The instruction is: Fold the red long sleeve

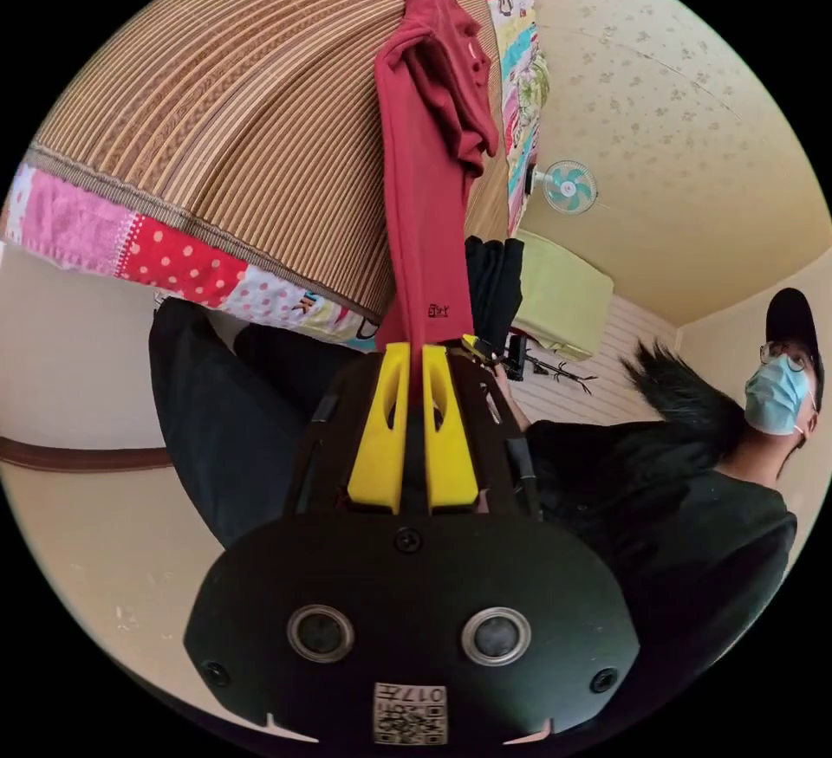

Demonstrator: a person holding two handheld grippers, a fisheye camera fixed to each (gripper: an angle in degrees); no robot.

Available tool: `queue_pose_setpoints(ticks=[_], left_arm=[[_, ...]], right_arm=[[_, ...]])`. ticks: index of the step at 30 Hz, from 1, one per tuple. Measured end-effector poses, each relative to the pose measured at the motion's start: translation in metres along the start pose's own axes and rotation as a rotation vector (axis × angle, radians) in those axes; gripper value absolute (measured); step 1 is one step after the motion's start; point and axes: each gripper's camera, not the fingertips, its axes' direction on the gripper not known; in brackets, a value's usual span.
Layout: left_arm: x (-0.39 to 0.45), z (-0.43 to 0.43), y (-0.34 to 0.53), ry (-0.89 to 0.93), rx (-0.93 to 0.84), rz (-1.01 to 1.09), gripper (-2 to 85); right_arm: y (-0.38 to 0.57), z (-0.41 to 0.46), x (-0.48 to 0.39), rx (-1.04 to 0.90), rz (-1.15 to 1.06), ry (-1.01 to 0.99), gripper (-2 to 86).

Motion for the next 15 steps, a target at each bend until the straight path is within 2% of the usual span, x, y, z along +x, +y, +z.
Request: queue_pose_setpoints(ticks=[2, 4, 7, 9, 11, 15], left_arm=[[0.004, -0.033, 0.023, 0.232, 0.135, 0.006, 2.0], [0.008, -0.055, 0.018, 0.402, 0.267, 0.044, 2.0], [0.021, -0.082, -0.039, 0.555, 0.418, 0.18, 2.1], [0.028, -0.09, -0.097, 0.529, 0.471, 0.239, 2.7], [0.021, -0.094, -0.179, 0.446, 0.569, 0.211, 4.2], [0.006, -0.093, -0.274, 0.371, 0.676, 0.238, 8.5]], right_arm=[[0.02, -0.04, -0.013, 0.163, -0.055, -0.313, 3.0], [0.005, -0.063, -0.026, 0.297, -0.149, -0.485, 2.9], [-0.076, -0.072, -0.053, 0.371, -0.297, -0.581, 2.7], [-0.139, -0.063, -0.069, 0.376, -0.342, -0.515, 2.5], [-0.226, -0.038, -0.081, 0.39, -0.338, -0.356, 2.2], [-0.307, 0.008, -0.087, 0.449, -0.266, -0.133, 1.4]])
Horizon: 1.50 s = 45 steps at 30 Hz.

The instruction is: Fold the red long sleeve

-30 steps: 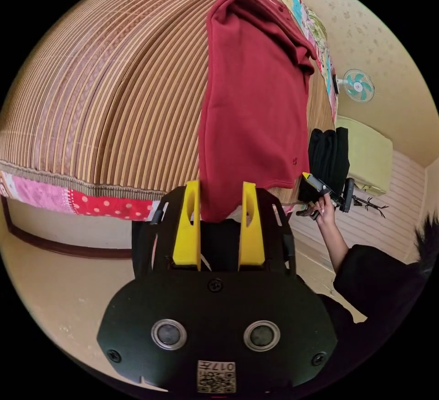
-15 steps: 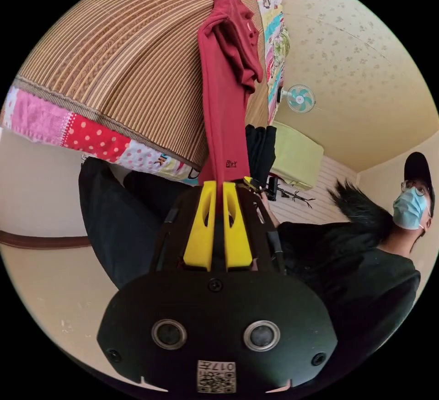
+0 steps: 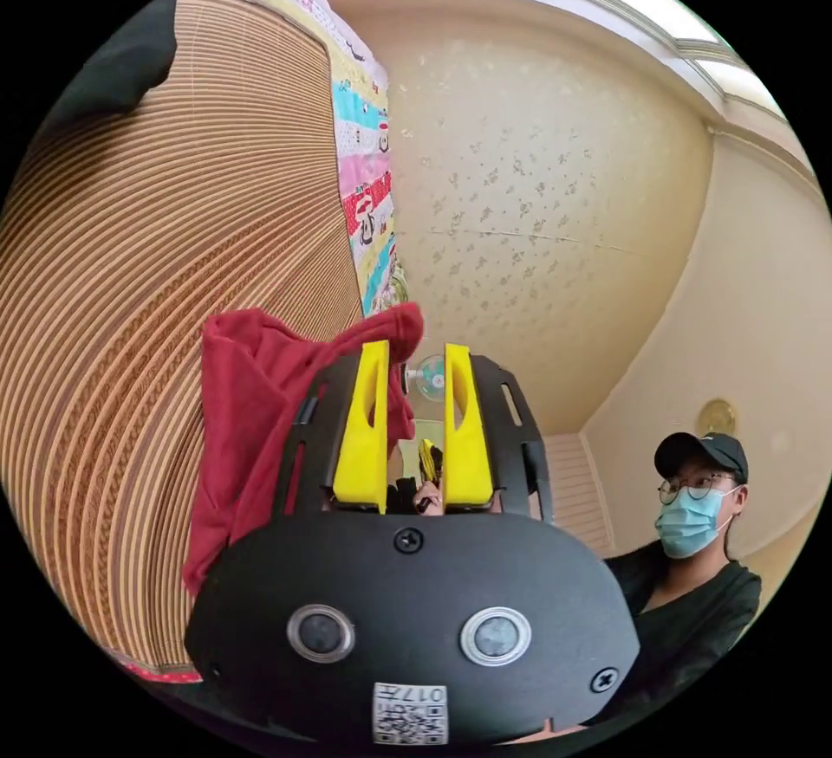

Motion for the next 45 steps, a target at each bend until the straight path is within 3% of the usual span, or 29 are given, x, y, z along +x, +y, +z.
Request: queue_pose_setpoints(ticks=[3, 7, 9, 12, 15, 20, 25, 27, 29, 34, 37, 39, 41, 45], left_arm=[[-0.014, 0.004, -0.005, -0.055, 0.044, 0.029, 9.3], [-0.025, -0.015, 0.063, -0.504, 0.089, -0.016, 13.2], [-0.037, -0.022, 0.1, -0.624, 0.114, -0.079, 14.3], [-0.078, -0.022, 0.148, -0.579, 0.113, -0.218, 13.9], [-0.117, -0.013, 0.165, -0.5, 0.163, -0.282, 12.0], [-0.142, -0.006, 0.164, -0.563, 0.249, -0.361, 10.0], [-0.147, -0.007, 0.194, -0.64, 0.268, -0.314, 15.2], [-0.175, -0.006, 0.206, -0.58, 0.275, -0.362, 16.1], [-0.206, -0.011, 0.219, -0.46, 0.376, -0.367, 15.4], [-0.248, -0.01, 0.206, -0.186, 0.438, -0.292, 9.9], [-0.215, 0.025, 0.19, -0.019, 0.285, -0.028, 6.4], [-0.175, 0.071, 0.19, -0.026, 0.1, 0.125, 6.2], [-0.13, 0.147, 0.211, -0.091, -0.166, 0.314, 6.1], [-0.128, 0.253, 0.267, -0.149, -0.461, 0.408, 6.6]], right_arm=[[0.016, 0.043, -0.02, -0.007, 0.001, 0.254, 0.9], [0.104, 0.126, -0.077, -0.081, -0.191, 0.351, 0.9], [0.146, 0.168, -0.098, -0.111, -0.298, 0.39, 0.8], [0.204, 0.237, -0.103, -0.146, -0.399, 0.476, 0.7], [0.242, 0.317, -0.062, -0.371, -0.409, 0.585, 0.6], [0.255, 0.309, -0.056, -0.321, -0.385, 0.531, 0.5], [0.278, 0.302, -0.063, -0.314, -0.482, 0.498, 0.5], [0.297, 0.325, -0.048, -0.392, -0.562, 0.581, 0.5], [0.333, 0.32, -0.043, -0.245, -0.773, 0.573, 0.4], [0.343, 0.323, -0.052, -0.229, -0.843, 0.59, 0.3], [0.338, 0.324, -0.061, -0.239, -0.847, 0.594, 0.3], [0.323, 0.312, -0.068, -0.274, -0.787, 0.569, 0.4], [0.29, 0.275, -0.071, -0.351, -0.592, 0.528, 0.5], [0.275, 0.153, -0.041, -0.111, -0.228, 0.483, 0.5]])
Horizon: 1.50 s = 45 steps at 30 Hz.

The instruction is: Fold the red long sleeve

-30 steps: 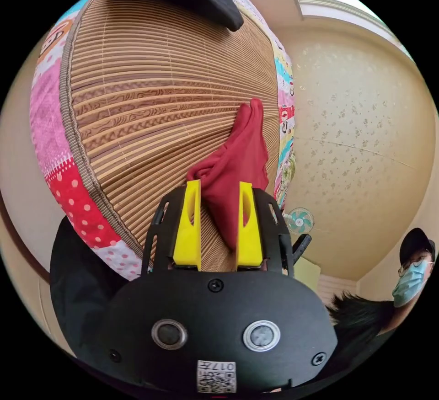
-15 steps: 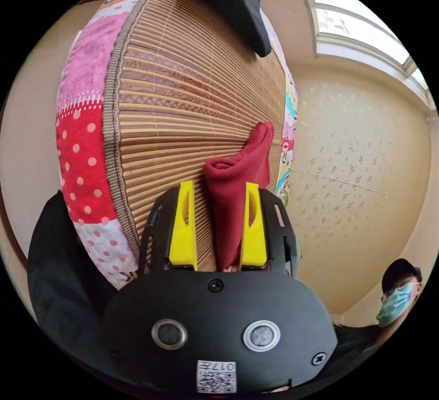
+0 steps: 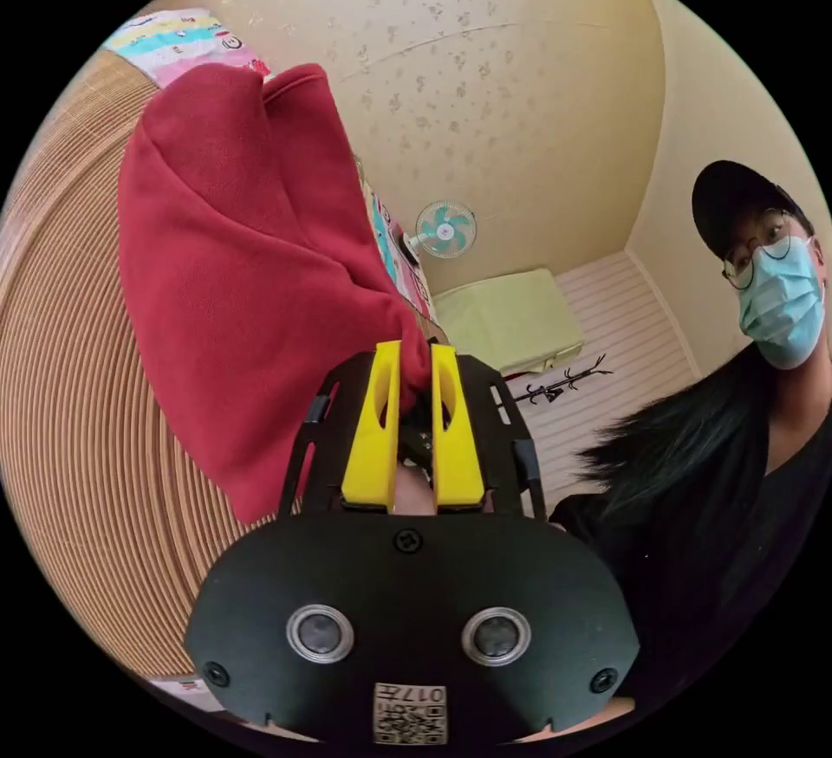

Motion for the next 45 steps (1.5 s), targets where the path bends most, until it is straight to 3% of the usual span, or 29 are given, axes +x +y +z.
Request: queue_pose_setpoints(ticks=[2, 4, 6, 10, 13, 15, 17, 21, 24, 27, 31, 35, 40, 45], left_arm=[[-0.004, 0.064, 0.019, 0.072, -0.136, 0.012, 6.1], [-0.006, 0.097, 0.036, 0.198, -0.226, 0.059, 2.5], [-0.012, 0.103, 0.056, 0.184, -0.215, 0.032, 5.8], [-0.042, 0.034, 0.112, -0.235, 0.122, -0.189, 11.8], [-0.094, 0.023, 0.138, -0.382, 0.089, -0.44, 19.5], [-0.133, 0.048, 0.155, -0.343, -0.045, -0.557, 19.0], [-0.162, 0.08, 0.183, -0.142, -0.102, -0.671, 13.3], [-0.137, 0.1, 0.214, -0.055, -0.131, -0.68, 7.5], [-0.069, 0.122, 0.225, -0.122, -0.284, -0.546, 6.4], [0.009, 0.123, 0.229, -0.259, -0.302, -0.37, 2.4], [0.123, 0.134, 0.226, -0.104, -0.304, -0.017, -0.7], [0.202, 0.167, 0.252, -0.174, -0.353, 0.178, -1.0], [0.222, 0.207, 0.282, -0.163, -0.445, 0.06, -1.0], [0.27, 0.22, 0.297, -0.21, -0.435, 0.182, -1.0]], right_arm=[[0.028, -0.047, 0.055, 0.032, 0.186, 0.003, 0.8], [0.047, -0.069, 0.082, 0.005, 0.236, 0.017, 1.0], [0.061, -0.08, 0.098, -0.063, 0.243, 0.018, 1.3], [0.078, -0.096, 0.113, -0.151, 0.295, -0.227, 4.5], [0.082, -0.088, 0.118, -0.164, 0.427, -0.538, 13.4], [0.087, -0.072, 0.12, -0.16, 0.541, -0.743, 19.2], [0.095, -0.045, 0.123, -0.104, 0.72, -1.022, 24.2], [0.082, -0.023, 0.119, 0.002, 0.865, -1.16, 26.4], [0.03, -0.02, 0.104, 0.049, 0.797, -1.282, 24.9], [-0.025, -0.058, 0.074, -0.035, 0.565, -1.208, 22.8], [-0.085, -0.159, 0.057, 0.127, 0.312, -1.296, 20.6], [-0.128, -0.292, 0.07, 0.384, 0.01, -1.318, 18.9], [-0.11, -0.441, 0.117, 0.612, -0.27, -1.12, 17.1], [-0.028, -0.489, 0.217, 0.733, -0.161, -0.912, 15.3]])
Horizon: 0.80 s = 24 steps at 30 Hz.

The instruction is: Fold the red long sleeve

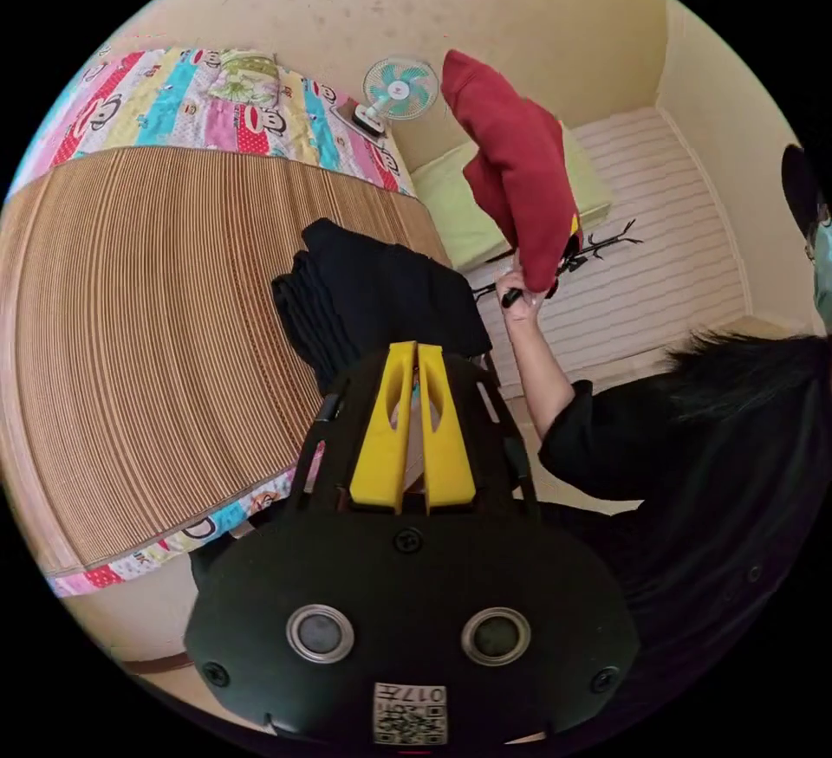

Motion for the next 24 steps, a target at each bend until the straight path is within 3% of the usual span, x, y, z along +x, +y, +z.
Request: queue_pose_setpoints(ticks=[3, 5, 7, 10, 15, 18, 19, 22, 24], left_arm=[[0.028, 0.001, -0.005, -0.14, -0.019, 0.079, -1.0], [0.04, -0.008, -0.008, -0.142, 0.014, 0.109, -1.0], [0.048, -0.025, -0.004, -0.226, 0.108, 0.109, -1.0], [0.055, -0.052, -0.004, -0.348, 0.161, 0.109, -0.9], [0.042, -0.118, 0.005, -0.438, 0.186, 0.09, -0.4], [0.022, -0.156, 0.015, -0.771, 0.092, 0.076, 1.7], [0.009, -0.172, 0.023, -0.925, 0.063, 0.047, 2.4], [-0.033, -0.222, 0.054, -1.249, 0.093, -0.069, 2.9], [-0.066, -0.256, 0.069, -1.326, 0.07, -0.165, 3.0]], right_arm=[[0.064, -0.077, 0.055, 0.076, 0.259, 0.252, 14.0], [0.152, -0.127, 0.118, 0.179, 0.764, 0.568, 12.9], [0.224, -0.141, 0.13, 0.331, 1.026, 0.717, 12.8], [0.284, -0.098, 0.093, 0.506, 0.918, 0.821, 11.4], [0.327, 0.061, 0.045, 0.343, 0.787, 1.278, 3.5], [0.33, 0.185, 0.033, 0.182, 0.664, 1.736, 1.1], [0.324, 0.241, 0.033, 0.122, 0.519, 1.865, 0.8], [0.305, 0.382, 0.029, 0.057, 0.096, 1.938, 0.4], [0.302, 0.452, 0.016, 0.214, -0.05, 1.897, 0.3]])
